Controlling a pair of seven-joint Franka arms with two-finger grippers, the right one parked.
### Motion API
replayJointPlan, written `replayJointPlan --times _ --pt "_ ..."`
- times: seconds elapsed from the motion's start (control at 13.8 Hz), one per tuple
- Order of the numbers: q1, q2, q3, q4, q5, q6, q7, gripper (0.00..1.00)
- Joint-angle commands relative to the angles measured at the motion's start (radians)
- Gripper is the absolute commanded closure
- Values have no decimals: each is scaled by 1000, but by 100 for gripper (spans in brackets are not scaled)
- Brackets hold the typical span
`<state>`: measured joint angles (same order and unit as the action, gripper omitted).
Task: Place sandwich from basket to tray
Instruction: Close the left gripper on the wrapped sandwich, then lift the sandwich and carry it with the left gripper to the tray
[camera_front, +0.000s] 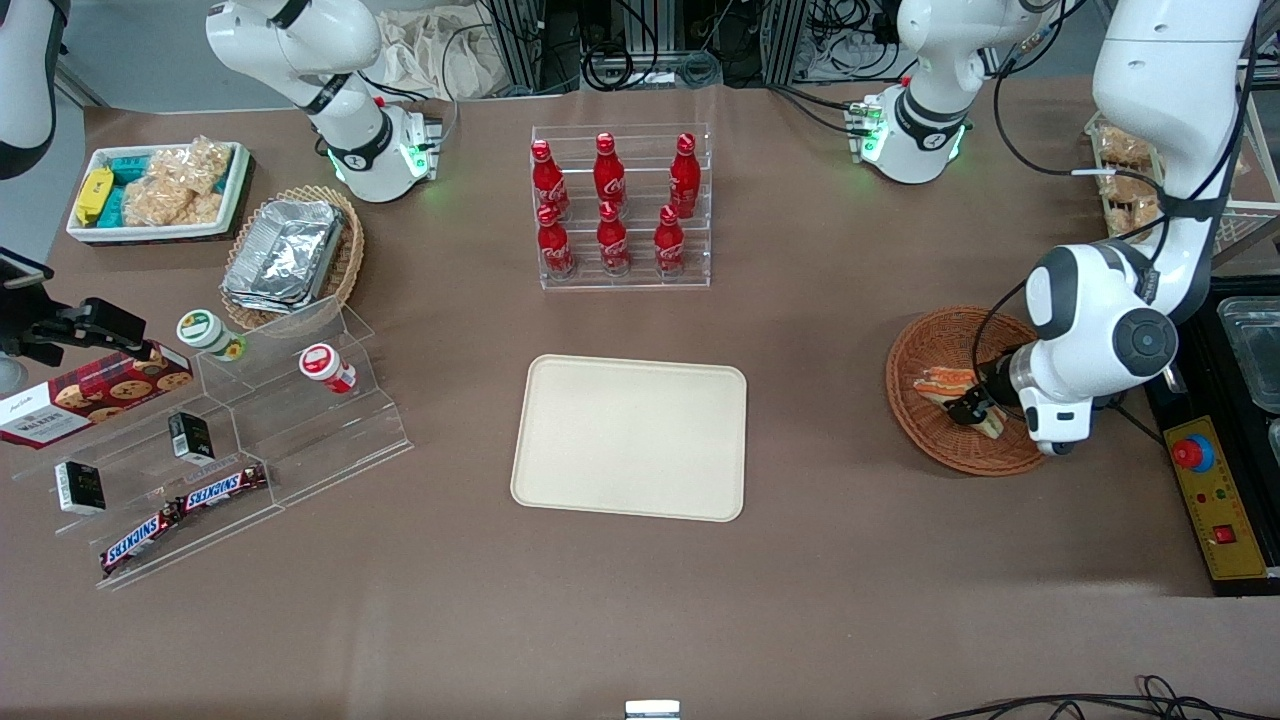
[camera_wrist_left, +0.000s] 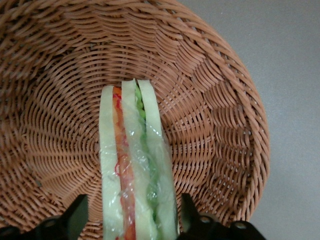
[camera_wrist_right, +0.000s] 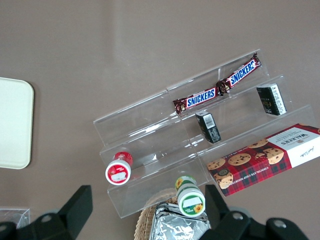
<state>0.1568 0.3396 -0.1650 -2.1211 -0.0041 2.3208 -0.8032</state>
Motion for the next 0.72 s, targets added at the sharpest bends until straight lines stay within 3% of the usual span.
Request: replayJointPlan --times 0.0,0.29,0.51,0.65 --pt "1 12 -4 -2 6 28 -14 100" --pt "0 -97 -27 51 3 -122 6 100" --pt "0 -110 -155 202 -7 -279 93 100" --pt "-2 -108 -269 225 -5 -275 88 100"
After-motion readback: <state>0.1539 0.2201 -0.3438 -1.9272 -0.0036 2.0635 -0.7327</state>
